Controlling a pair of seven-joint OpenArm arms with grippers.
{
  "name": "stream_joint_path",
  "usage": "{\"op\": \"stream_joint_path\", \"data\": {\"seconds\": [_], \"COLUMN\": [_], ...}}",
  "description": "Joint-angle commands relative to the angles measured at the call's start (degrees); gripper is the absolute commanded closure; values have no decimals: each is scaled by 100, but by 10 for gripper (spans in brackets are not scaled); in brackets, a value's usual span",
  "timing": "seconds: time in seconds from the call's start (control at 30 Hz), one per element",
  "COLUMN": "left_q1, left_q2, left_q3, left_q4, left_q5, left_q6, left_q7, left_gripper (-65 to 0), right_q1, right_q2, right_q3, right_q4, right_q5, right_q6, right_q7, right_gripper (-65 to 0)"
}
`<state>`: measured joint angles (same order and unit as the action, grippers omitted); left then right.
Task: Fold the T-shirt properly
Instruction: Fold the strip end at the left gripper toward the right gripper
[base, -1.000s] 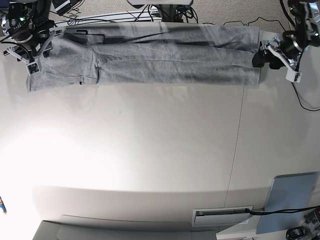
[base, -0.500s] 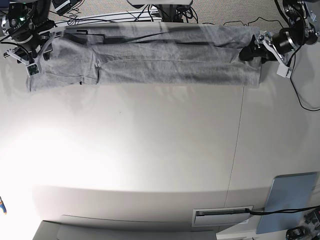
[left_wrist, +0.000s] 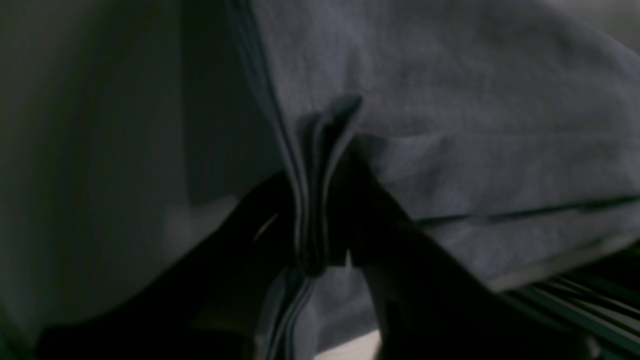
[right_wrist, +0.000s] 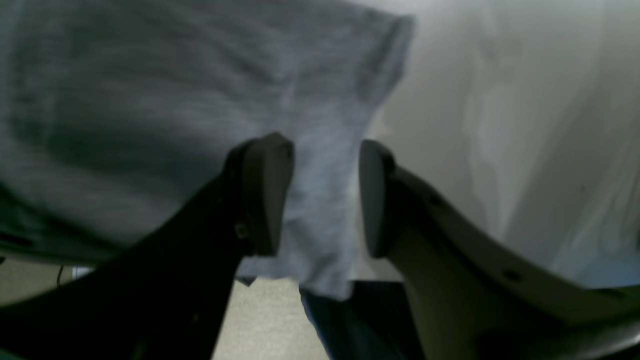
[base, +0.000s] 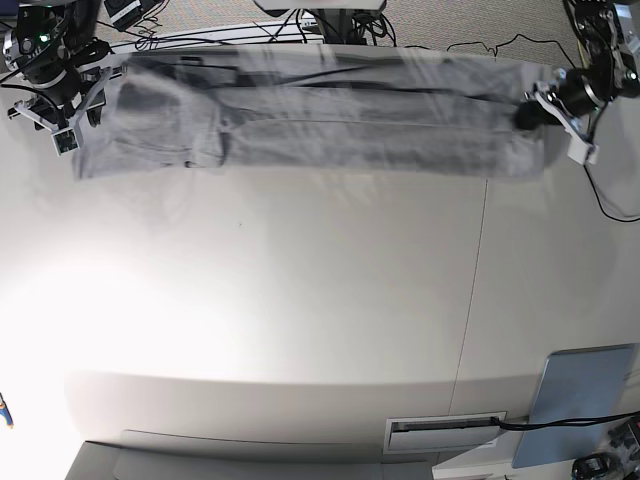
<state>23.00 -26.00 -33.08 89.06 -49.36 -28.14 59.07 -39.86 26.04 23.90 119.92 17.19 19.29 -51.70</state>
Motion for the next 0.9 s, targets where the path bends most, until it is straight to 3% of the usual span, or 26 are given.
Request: {"op": "stream_joint_path", "data": {"seconds": [0.0,0.1,0.2,0.3,0.43,0.6,0.73,0.87], "left_q1": [-2,7,39,199,511,715,568,260], "left_q2": [-157,-173,-63,282,835,1189,1325,1453], "left_q3": [-46,-44,-44,-42,227,1637,3023,3989], "left_q4": [229,719,1412,2328,3434,3748,3744,3711], "left_q5": [48,479,573,581,63,105,870,1655], "left_q6": [63,431,525,527,522,612,1303,1947], "left_q7": [-63,125,590,807,839,546,98,-105], "left_gripper": [0,0,0,0,0,0,0,0], "right_q1": [-13,-13,-13,-13,-13,-13,-13,-15], "right_q2": [96,96,96,94,94,94,96,96], "right_q3": [70,70,70,70,70,70,70,70], "right_q4": [72,72,72,72,72,72,72,72], "right_q5": [-13,-13,-13,-11,-11,-11,-11,-11], "right_q6": [-22,-22,-22,-22,-24,-22,-24,-24], "right_q7": [155,229,238,236,247,245,245,223], "right_gripper": [-251,-251,-251,-251,-251,-251,-251,-251]}}
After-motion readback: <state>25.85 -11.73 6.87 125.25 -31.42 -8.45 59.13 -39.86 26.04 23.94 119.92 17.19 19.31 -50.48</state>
